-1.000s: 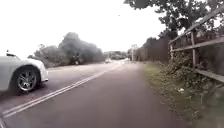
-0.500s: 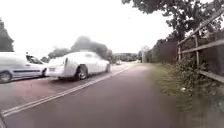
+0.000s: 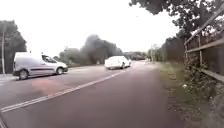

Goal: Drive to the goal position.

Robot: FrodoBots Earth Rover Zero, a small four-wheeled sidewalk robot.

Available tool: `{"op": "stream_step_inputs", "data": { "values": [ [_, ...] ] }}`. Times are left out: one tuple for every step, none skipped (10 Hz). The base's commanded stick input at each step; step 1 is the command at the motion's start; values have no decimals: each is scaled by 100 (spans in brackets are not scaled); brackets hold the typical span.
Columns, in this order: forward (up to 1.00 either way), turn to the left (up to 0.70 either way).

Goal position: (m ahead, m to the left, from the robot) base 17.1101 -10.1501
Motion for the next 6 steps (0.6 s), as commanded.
{"op": "stream_step_inputs", "data": {
  "values": [
    [-100, -40],
    [-100, -40],
    [-56, -22],
    [0, 0],
    [0, 0],
    [0, 0]
  ]
}}
